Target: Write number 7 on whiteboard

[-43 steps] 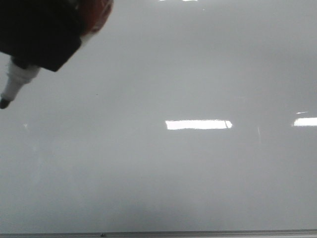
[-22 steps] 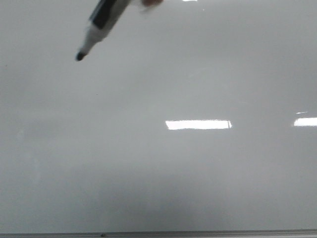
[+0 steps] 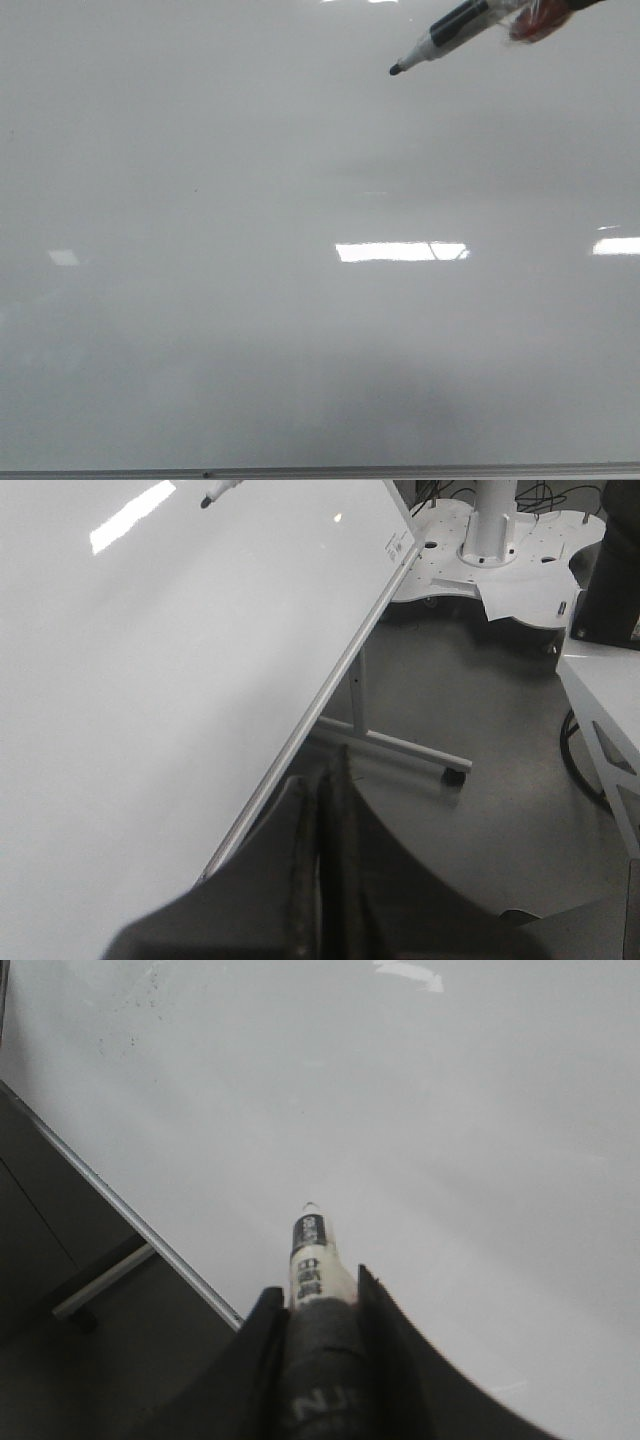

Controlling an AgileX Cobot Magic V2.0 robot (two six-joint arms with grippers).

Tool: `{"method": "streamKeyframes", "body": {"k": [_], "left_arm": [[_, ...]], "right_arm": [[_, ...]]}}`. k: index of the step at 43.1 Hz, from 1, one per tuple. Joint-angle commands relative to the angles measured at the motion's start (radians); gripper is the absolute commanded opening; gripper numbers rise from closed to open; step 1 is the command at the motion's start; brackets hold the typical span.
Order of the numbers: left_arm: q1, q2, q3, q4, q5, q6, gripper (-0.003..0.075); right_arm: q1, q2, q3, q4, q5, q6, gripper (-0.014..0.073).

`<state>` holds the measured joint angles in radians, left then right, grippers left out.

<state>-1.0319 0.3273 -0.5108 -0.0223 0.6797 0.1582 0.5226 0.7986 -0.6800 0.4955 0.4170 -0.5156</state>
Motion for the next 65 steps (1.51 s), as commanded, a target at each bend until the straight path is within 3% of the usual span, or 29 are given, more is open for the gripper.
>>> {"method": "streamKeyframes", "body": {"k": [1, 13, 26, 40, 51, 65], "left_arm": [[-0.005, -0.012, -0.018, -0.008, -0.072, -0.015, -0.0020], [-0.005, -0.012, -0.018, -0.008, -0.075, -0.015, -0.0020], [-0.005, -0.012, -0.018, -0.005, -0.075, -0.015, -0.0020], [-0.005, -0.012, -0.018, 0.022, -0.073, -0.015, -0.0020], [-0.005, -0.012, -0.018, 0.028, -0.073, -0.015, -0.0020], [-0.005, -0.012, -0.018, 0.022, -0.069, -0.015, -0.0020]], "right_arm": [[-0.008, -0.015, -0.023, 0.028, -0.082, 0.006, -0.0069], [-0.004, 0.117, -0.072, 0.060, -0.149, 0.006, -0.0069], [0.031, 0.500, -0.343, 0.060, -0.141, -0.013, -0.0069], [0.087, 0.756, -0.552, 0.060, -0.141, -0.023, -0.0069], [0.059, 0.792, -0.570, 0.059, -0.168, -0.023, -0.0069], [-0.111, 0.729, -0.526, 0.035, -0.106, -0.023, -0.0068]]}}
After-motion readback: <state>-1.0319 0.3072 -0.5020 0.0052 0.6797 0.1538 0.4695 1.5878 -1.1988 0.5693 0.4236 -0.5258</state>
